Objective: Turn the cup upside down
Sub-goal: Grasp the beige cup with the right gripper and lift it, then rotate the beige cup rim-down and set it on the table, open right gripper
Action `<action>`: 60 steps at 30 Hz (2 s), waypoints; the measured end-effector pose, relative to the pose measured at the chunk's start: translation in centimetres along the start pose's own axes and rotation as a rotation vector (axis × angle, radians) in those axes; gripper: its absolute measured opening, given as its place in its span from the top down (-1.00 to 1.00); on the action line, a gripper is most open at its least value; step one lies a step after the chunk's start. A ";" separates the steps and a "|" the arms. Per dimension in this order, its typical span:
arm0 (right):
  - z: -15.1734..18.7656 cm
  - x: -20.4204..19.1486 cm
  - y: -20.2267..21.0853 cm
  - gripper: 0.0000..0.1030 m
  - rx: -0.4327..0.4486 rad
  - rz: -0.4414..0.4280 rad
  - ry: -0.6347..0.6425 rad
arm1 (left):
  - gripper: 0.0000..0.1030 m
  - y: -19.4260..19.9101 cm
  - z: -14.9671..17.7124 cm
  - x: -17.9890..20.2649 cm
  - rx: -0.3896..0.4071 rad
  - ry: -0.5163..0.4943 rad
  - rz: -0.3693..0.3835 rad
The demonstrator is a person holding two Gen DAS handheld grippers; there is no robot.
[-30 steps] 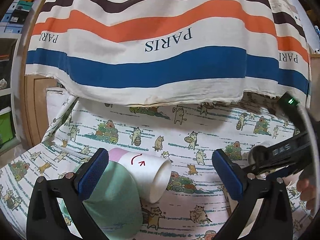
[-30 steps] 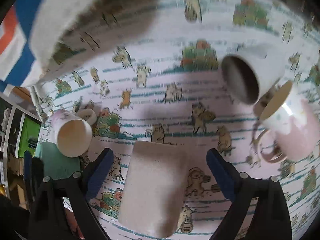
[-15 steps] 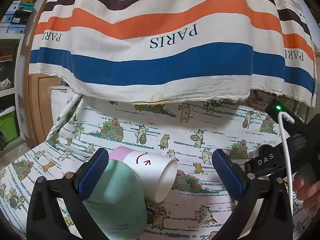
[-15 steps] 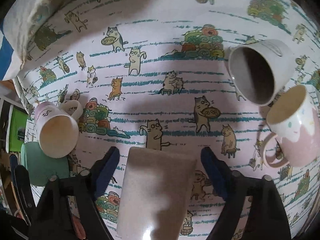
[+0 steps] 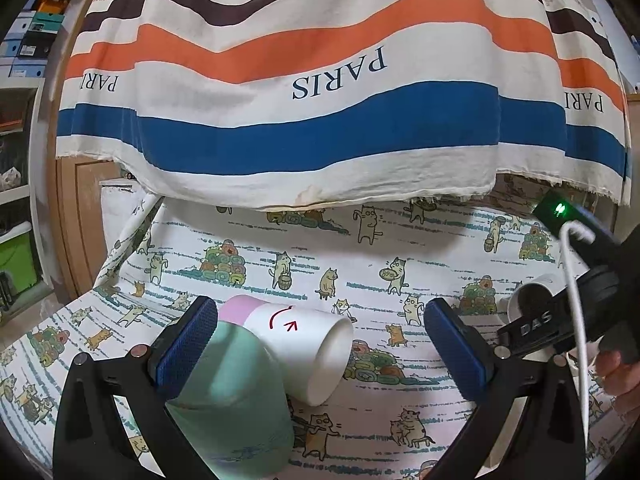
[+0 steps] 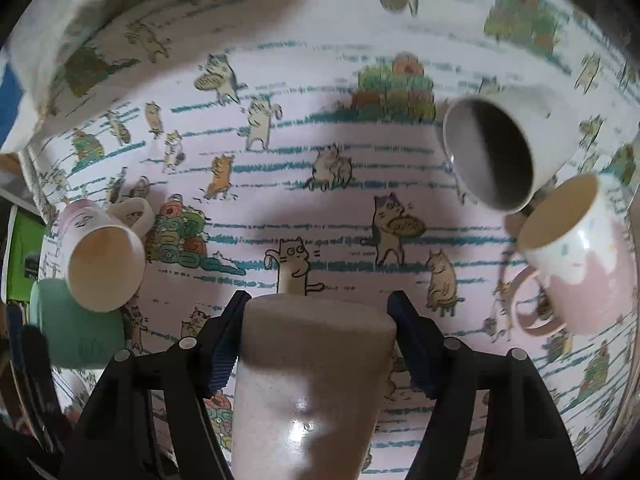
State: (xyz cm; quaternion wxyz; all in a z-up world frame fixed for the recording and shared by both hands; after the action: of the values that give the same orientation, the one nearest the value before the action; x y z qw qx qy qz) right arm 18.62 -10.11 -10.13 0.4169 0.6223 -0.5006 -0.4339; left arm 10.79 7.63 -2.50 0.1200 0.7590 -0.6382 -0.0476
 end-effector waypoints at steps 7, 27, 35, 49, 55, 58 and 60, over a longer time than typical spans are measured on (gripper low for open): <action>0.4 0.3 3.9 -0.37 0.094 -0.021 0.031 | -0.99 0.2 -0.1 0.4 0.014 -0.024 0.004; 2.2 -1.5 8.5 -0.34 0.282 0.068 0.231 | -0.99 0.5 -0.3 0.4 0.026 -0.032 0.001; 1.2 -1.7 11.8 -0.42 0.421 0.018 0.216 | -0.99 0.7 -0.4 0.7 0.032 -0.046 0.013; 3.9 1.8 21.3 -0.99 1.019 0.063 0.242 | -0.99 3.9 -3.0 0.9 0.100 -0.009 0.124; 5.3 4.2 23.3 -0.99 1.166 0.098 0.180 | -0.99 5.3 -3.9 1.3 0.149 -0.014 0.159; 5.5 5.1 22.9 -0.99 1.187 0.097 0.164 | -0.99 5.3 -3.6 1.7 0.140 -0.013 0.174; 5.9 5.3 22.3 -0.99 1.197 0.083 0.162 | -0.99 5.2 -3.3 2.0 0.134 -0.014 0.177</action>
State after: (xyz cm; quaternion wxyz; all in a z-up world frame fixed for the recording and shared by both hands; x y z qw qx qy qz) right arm 7.78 -19.23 8.81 0.0479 0.7599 -0.6482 -0.0116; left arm 6.87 5.28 2.15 0.0683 0.7057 -0.7052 0.0008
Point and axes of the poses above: each gripper's, at about its wrist camera, not at the fingertips, and y roughly against the way its jaws point, x to its right, z to its underside, the point moved 10 cm from there along -y, roughly the way its jaws point, and after that the axes turned 2 degrees about x, right-handed, at the moved point
